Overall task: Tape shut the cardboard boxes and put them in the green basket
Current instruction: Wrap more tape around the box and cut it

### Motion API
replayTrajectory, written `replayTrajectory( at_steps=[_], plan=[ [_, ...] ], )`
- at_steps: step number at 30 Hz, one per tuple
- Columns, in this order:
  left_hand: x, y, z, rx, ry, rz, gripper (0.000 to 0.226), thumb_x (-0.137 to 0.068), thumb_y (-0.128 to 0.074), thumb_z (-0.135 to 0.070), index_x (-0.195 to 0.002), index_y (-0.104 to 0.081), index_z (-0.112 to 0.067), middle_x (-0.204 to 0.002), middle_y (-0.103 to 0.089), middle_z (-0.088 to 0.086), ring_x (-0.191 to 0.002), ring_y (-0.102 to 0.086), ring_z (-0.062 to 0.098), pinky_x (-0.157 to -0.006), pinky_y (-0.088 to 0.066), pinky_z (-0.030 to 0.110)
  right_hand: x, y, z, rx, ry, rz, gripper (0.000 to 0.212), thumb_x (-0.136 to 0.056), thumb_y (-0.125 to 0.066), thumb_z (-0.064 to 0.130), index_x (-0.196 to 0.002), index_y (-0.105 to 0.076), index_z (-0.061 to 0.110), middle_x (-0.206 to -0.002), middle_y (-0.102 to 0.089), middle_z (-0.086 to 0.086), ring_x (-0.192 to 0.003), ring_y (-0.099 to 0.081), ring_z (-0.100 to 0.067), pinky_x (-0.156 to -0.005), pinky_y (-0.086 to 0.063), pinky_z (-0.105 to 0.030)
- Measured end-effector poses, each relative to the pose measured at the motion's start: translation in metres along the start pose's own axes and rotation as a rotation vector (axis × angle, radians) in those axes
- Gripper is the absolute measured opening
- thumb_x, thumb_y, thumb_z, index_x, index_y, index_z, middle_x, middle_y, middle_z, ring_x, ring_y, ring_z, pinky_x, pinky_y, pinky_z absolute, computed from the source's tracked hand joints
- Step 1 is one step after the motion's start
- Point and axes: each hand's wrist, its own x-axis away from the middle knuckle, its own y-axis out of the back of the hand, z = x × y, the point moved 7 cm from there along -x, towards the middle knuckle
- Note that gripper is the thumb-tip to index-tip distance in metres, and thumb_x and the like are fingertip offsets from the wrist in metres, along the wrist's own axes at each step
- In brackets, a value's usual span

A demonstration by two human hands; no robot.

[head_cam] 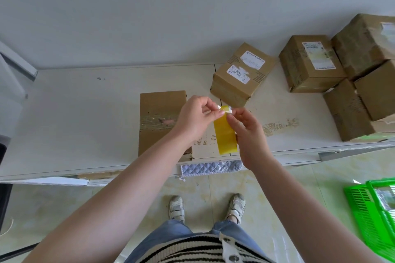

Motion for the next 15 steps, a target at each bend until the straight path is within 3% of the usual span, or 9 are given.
replayTrajectory(
  at_steps=[3, 8, 11, 15],
  plan=[
    [0.001, 0.003, -0.008, -0.148, -0.101, -0.031, 0.018, -0.085, -0.075, -0.022, -0.076, -0.059, -0.025, -0.1, -0.061, -0.004, -0.093, -0.058, 0.003, -0.071, -0.041, 0.013, 0.0, -0.002, 0.001, -0.079, -0.059, 0.024, 0.012, -0.095, -0.061, 0.019, -0.084, -0.061, 0.017, -0.088, -0.057, -0.008, -0.082, -0.048, -0.026, -0.075, -0.038, -0.044],
    [0.01, -0.002, -0.013, -0.091, -0.208, -0.043, 0.016, -0.083, -0.073, -0.006, -0.088, -0.059, -0.009, -0.081, -0.064, -0.006, -0.072, -0.058, 0.002, -0.066, -0.044, 0.008, 0.0, -0.006, 0.002, -0.2, -0.129, 0.067, 0.012, -0.096, -0.06, 0.021, -0.085, -0.062, 0.017, -0.077, -0.062, -0.001, -0.065, -0.059, -0.012, -0.056, -0.049, -0.026],
    [0.012, -0.002, -0.015, -0.133, -0.242, -0.13, 0.02, -0.084, -0.073, -0.006, -0.095, -0.057, -0.011, -0.095, -0.063, 0.001, -0.077, -0.062, 0.007, -0.067, -0.048, 0.014, -0.002, -0.008, 0.003, -0.234, -0.158, 0.07, 0.012, -0.097, -0.059, 0.022, -0.086, -0.06, 0.016, -0.08, -0.064, -0.004, -0.063, -0.062, -0.011, -0.053, -0.051, -0.026],
    [0.008, 0.007, -0.017, -0.086, -0.229, -0.175, 0.055, -0.081, -0.077, -0.008, -0.117, -0.04, -0.029, -0.116, -0.05, 0.001, -0.07, -0.064, 0.007, -0.064, -0.049, 0.012, -0.004, -0.009, 0.005, -0.235, -0.175, 0.055, 0.015, -0.097, -0.059, 0.02, -0.082, -0.06, 0.017, -0.079, -0.063, -0.004, -0.064, -0.061, -0.012, -0.053, -0.051, -0.025]
  ],
)
